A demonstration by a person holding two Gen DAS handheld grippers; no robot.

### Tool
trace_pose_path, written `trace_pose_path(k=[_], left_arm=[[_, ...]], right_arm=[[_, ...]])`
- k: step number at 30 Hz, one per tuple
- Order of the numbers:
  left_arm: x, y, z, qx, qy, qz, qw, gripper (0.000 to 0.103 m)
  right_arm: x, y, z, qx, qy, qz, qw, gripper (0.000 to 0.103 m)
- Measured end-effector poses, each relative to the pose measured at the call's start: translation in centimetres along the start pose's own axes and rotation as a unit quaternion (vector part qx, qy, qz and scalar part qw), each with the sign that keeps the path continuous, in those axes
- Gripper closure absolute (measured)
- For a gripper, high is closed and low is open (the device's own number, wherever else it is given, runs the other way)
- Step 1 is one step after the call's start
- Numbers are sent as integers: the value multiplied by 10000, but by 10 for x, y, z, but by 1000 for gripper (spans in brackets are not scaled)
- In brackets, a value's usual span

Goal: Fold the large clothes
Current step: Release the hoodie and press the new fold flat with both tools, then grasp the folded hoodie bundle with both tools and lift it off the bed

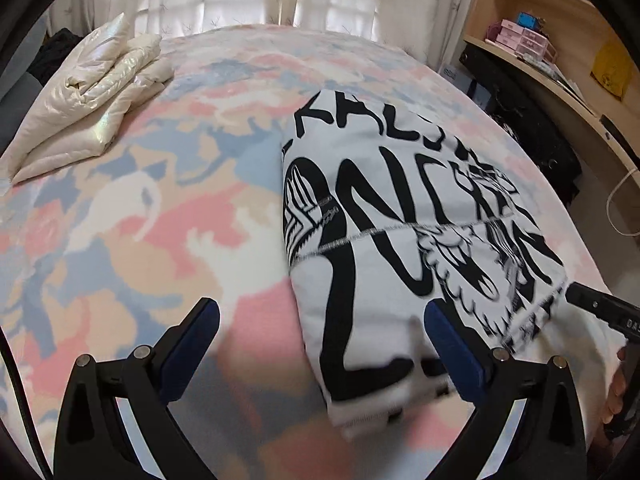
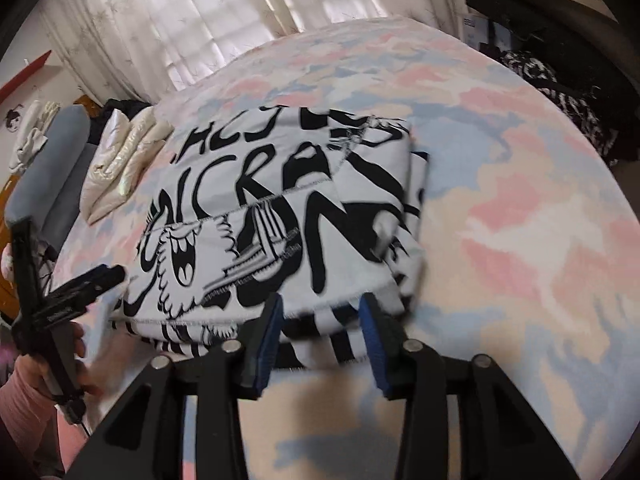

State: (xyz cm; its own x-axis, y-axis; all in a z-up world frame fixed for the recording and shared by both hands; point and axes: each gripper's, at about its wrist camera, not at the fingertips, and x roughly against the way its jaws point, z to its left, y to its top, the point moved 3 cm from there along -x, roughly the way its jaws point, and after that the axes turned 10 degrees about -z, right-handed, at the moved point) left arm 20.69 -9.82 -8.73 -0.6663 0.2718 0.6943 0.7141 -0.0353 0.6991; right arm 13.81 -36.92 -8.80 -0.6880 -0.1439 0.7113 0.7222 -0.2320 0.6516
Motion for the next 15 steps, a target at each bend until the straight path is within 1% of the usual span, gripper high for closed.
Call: trace_pose_path(k=[2, 4, 5, 6, 10, 11, 15], left_arm=[[9, 2, 0, -99, 49, 43, 9999, 1], [17, 3, -1, -183, 136, 52, 9997, 1], [21, 4, -1, -218, 136, 88, 9996, 1], [25, 6, -1, -236, 105, 83, 9996, 1], [33, 12, 2, -320, 242, 48, 9992, 1], [33, 13, 5, -277, 283, 73, 9992, 1], [27, 16, 13, 29, 100, 159, 9998, 1]], right_arm=[[7, -1, -2, -75, 35, -6, 10000, 58], [14, -1, -4, -194, 23, -1, 9998, 49], [16, 0, -5, -238, 12, 2, 9997, 41], [18, 1, -5, -272, 21, -7, 9996, 36], [26, 8, -6, -309, 61, -25, 9995, 34], [26, 11, -7, -324, 96, -19, 9994, 34], [22, 16, -11, -357, 146, 63, 9992, 34]])
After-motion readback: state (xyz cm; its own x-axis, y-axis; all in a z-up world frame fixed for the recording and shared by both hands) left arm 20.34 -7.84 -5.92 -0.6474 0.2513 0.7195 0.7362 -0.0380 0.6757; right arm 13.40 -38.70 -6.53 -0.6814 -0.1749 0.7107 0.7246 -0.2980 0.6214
